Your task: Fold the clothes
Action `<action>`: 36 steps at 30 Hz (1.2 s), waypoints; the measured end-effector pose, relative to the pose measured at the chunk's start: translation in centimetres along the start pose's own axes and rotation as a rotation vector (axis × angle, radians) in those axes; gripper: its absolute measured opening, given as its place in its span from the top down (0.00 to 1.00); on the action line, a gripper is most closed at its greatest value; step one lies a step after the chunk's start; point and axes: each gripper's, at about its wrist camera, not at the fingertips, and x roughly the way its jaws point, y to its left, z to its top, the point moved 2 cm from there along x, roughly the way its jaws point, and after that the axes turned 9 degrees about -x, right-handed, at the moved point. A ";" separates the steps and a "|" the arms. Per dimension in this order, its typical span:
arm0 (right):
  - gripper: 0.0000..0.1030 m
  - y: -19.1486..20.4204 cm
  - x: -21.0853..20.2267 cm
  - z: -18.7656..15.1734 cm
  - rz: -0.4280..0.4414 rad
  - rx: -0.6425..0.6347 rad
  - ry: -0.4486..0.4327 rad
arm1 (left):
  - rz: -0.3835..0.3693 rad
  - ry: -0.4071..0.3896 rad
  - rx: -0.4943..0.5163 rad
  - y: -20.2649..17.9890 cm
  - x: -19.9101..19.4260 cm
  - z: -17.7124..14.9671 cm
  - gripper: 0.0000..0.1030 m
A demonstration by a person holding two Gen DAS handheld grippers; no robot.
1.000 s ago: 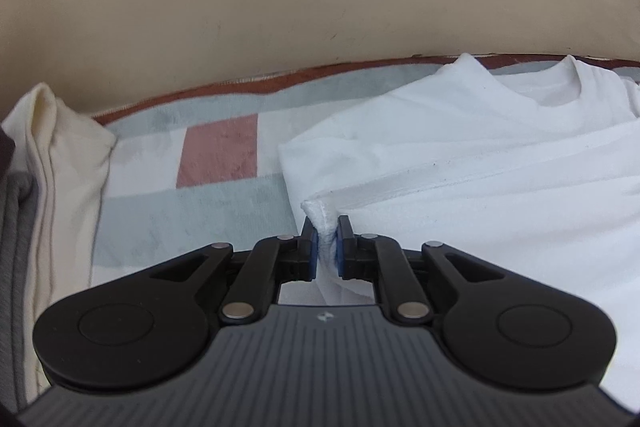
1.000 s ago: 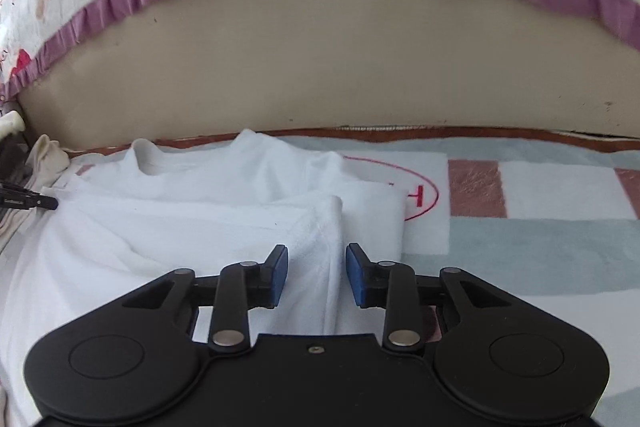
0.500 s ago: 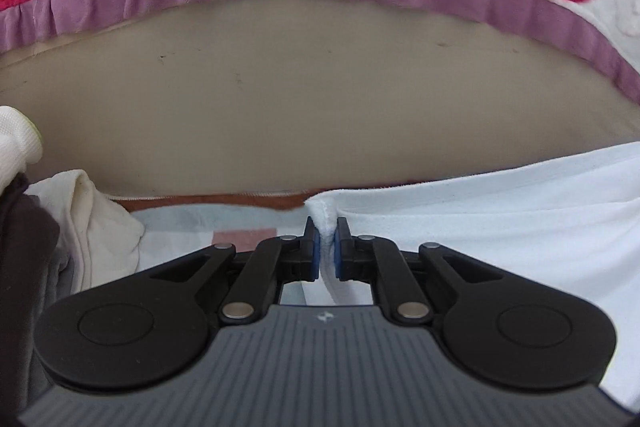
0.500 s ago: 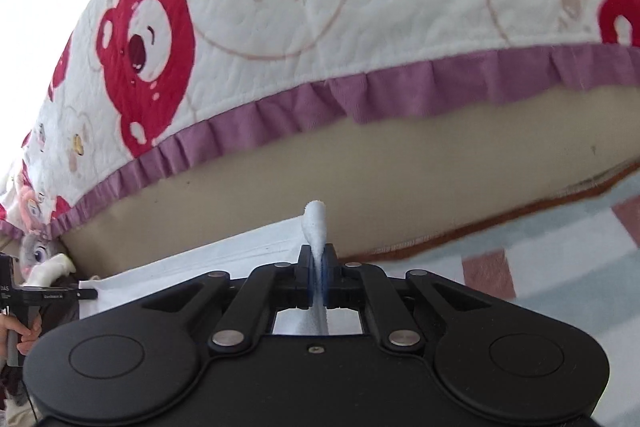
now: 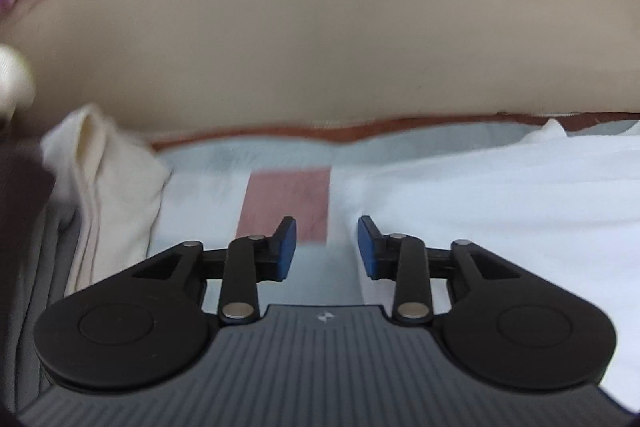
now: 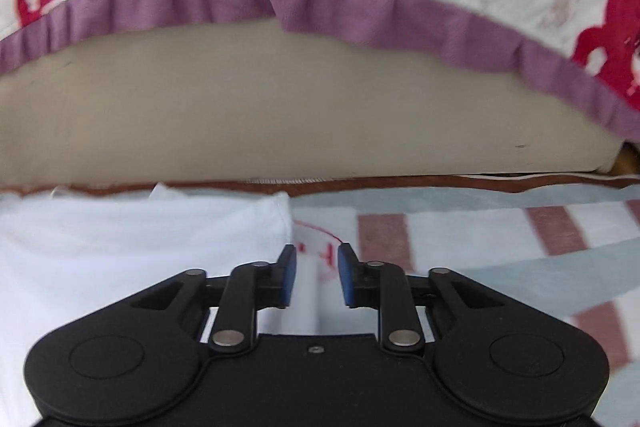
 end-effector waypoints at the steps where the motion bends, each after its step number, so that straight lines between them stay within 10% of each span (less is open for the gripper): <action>1: 0.66 -0.5 -1.4 -0.4 0.015 0.014 0.004 | 0.009 0.034 -0.007 0.3 -0.3 0.0 0.63; 7: 0.60 -1.7 -7.3 -4.7 0.199 0.305 0.053 | 0.000 0.166 0.043 -2.3 -5.4 -1.2 0.63; 13: 0.52 0.9 -7.8 -5.5 0.322 0.293 0.141 | -0.027 0.206 0.095 -8.8 -16.2 -2.5 0.60; 21: 0.52 1.2 -7.1 -8.3 0.264 0.252 0.169 | -0.041 0.177 0.132 -15.2 -27.7 -5.2 0.60; 25: 0.53 -0.1 -8.0 -8.6 0.313 0.368 0.122 | -0.089 0.166 -0.024 -14.9 -28.4 -5.9 0.59; 31: 0.52 -0.1 -10.2 -9.3 0.280 0.404 0.119 | -0.142 0.100 -0.527 -6.7 -27.6 -12.1 0.57; 36: 0.52 -0.9 -10.7 -10.5 0.208 0.485 0.167 | -0.119 0.165 -0.588 -3.6 -23.4 -16.0 0.56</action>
